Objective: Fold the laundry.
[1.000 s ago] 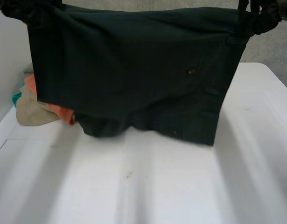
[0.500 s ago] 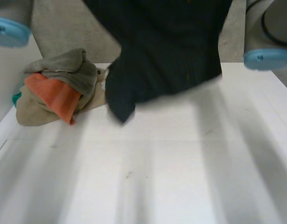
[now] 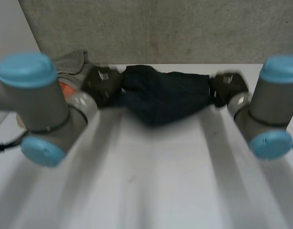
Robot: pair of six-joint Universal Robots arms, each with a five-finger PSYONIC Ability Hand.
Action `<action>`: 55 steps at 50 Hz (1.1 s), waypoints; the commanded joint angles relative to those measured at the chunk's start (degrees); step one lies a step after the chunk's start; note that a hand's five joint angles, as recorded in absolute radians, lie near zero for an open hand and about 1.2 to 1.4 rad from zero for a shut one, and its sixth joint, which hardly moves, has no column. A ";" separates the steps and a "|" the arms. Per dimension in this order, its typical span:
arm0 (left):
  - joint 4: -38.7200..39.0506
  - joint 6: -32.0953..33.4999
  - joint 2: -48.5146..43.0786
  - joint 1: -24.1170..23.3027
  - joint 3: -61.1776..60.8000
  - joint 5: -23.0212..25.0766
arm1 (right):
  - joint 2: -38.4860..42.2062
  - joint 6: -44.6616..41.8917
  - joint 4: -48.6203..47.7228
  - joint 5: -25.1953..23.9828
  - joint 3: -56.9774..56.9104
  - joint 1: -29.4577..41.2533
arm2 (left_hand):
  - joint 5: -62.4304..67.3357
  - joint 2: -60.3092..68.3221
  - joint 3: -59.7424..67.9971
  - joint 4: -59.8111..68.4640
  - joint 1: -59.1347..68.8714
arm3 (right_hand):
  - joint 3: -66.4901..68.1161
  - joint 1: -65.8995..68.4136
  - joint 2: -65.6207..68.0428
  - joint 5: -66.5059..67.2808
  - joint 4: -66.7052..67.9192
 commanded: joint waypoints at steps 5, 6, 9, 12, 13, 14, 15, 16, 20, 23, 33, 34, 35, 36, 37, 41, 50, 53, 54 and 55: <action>-9.10 4.68 2.77 -1.75 -11.46 -2.88 | -4.76 -8.63 6.10 -3.08 16.06 -3.71 | 12.86 11.39 12.00 11.58 13.64 | 11.49 16.29 12.64 12.03 11.37; -12.16 4.77 4.86 -2.10 -12.60 -3.32 | -7.74 -10.55 9.07 -3.87 17.55 -4.06 | 12.86 11.39 12.00 11.58 13.64 | 11.49 16.29 12.64 12.03 11.37; -17.54 4.50 8.21 -2.89 -14.19 -3.50 | -12.32 -13.63 14.00 -5.54 19.49 -5.21 | 12.86 11.39 12.00 11.58 13.64 | 11.49 16.29 12.64 12.03 11.37; -27.71 4.68 12.08 -4.90 -16.91 -3.59 | -19.52 -20.30 24.26 -9.22 22.03 -7.40 | 12.86 11.39 12.00 11.58 13.64 | 11.49 16.29 12.64 12.03 11.37; -29.58 4.68 12.61 -5.35 -17.35 -3.58 | -20.67 -21.89 26.48 -9.93 22.48 -7.84 | 12.86 11.39 12.00 11.58 13.64 | 11.49 16.29 12.64 12.03 11.37; -31.34 4.68 12.97 -5.70 -17.88 -3.41 | -21.64 -23.47 28.85 -10.64 22.92 -8.37 | 12.86 11.39 12.00 11.58 13.64 | 11.49 16.29 12.64 12.03 11.37; -34.66 4.77 13.67 -6.49 -18.58 -2.97 | -22.61 -25.14 31.22 -11.43 23.45 -8.81 | 12.86 11.39 12.00 11.58 13.64 | 11.49 16.29 12.64 12.03 11.37; -36.35 4.94 13.85 -6.84 -19.02 -2.62 | -24.01 -28.64 35.95 -12.48 24.58 -9.60 | 12.86 11.39 12.00 11.58 13.64 | 11.49 16.29 12.64 12.03 11.37; -43.38 7.48 14.90 -9.21 -19.99 0.71 | -26.48 -41.10 49.39 -15.20 27.14 -12.23 | 12.86 11.39 12.00 11.58 13.64 | 11.49 16.29 12.64 12.03 11.37; -44.28 9.68 14.64 -9.83 -18.77 0.90 | -26.49 -44.74 49.89 -17.05 26.71 -12.94 | 12.86 11.39 12.00 11.58 13.64 | 11.49 16.29 12.64 12.03 11.37; -22.84 14.79 -1.95 -3.95 10.21 -6.83 | -15.68 -20.25 27.22 -13.46 12.04 -9.87 | 12.86 11.39 12.00 11.58 13.64 | 11.49 16.29 12.64 12.03 11.37; -20.57 14.70 -5.54 -3.51 16.33 -7.10 | -13.41 -17.71 23.38 -11.54 9.50 -9.17 | 12.86 11.39 12.00 11.58 13.64 | 11.49 16.29 12.64 12.03 11.37; -19.59 14.61 -7.31 -3.33 19.26 -7.01 | -12.17 -16.73 21.42 -10.48 8.17 -8.73 | 12.86 11.39 12.00 11.58 13.64 | 11.49 16.29 12.64 12.03 11.37; -18.71 14.96 -9.33 -3.07 22.16 -6.75 | -11.03 -15.85 19.40 -9.51 6.85 -8.38 | 12.86 11.39 12.00 11.58 13.64 | 11.49 16.29 12.64 12.03 11.37; -18.00 14.96 -11.36 -2.80 25.06 -6.75 | -9.89 -15.15 17.47 -8.46 5.62 -8.03 | 12.86 11.39 12.00 11.58 13.64 | 11.49 16.29 12.64 12.03 11.37; -16.76 14.70 -21.73 -2.45 39.92 -6.92 | -3.03 -14.43 7.97 -3.01 -0.62 -6.44 | 12.86 11.39 12.00 11.58 13.64 | 11.49 16.29 12.64 12.03 11.37; -17.03 14.35 -39.31 -2.97 64.80 -8.25 | 13.91 -18.65 -8.72 3.94 -12.83 -3.72 | -53.51 -54.98 -54.37 -54.79 -52.73 | -58.51 -53.71 -57.36 -57.97 -58.63; -17.03 13.56 -39.41 -4.64 65.09 -6.58 | 15.96 -19.09 -7.61 5.35 -14.25 -2.05 | -57.14 -58.61 -58.00 -58.42 -56.36 | -58.51 -53.71 -57.36 -57.97 -58.63; -17.03 12.95 -38.46 -5.52 63.69 -6.05 | 15.62 -18.66 -5.51 6.13 -13.82 -1.44 | -57.14 -58.61 -58.00 -58.42 -56.36 | -58.51 -53.71 -57.36 -57.97 -58.63; -17.03 12.59 -37.66 -5.61 62.72 -5.78 | 15.00 -18.04 -4.10 6.40 -13.29 -1.17 | -57.14 -58.61 -58.00 -58.42 -56.36 | -58.51 -53.71 -57.36 -57.97 -58.63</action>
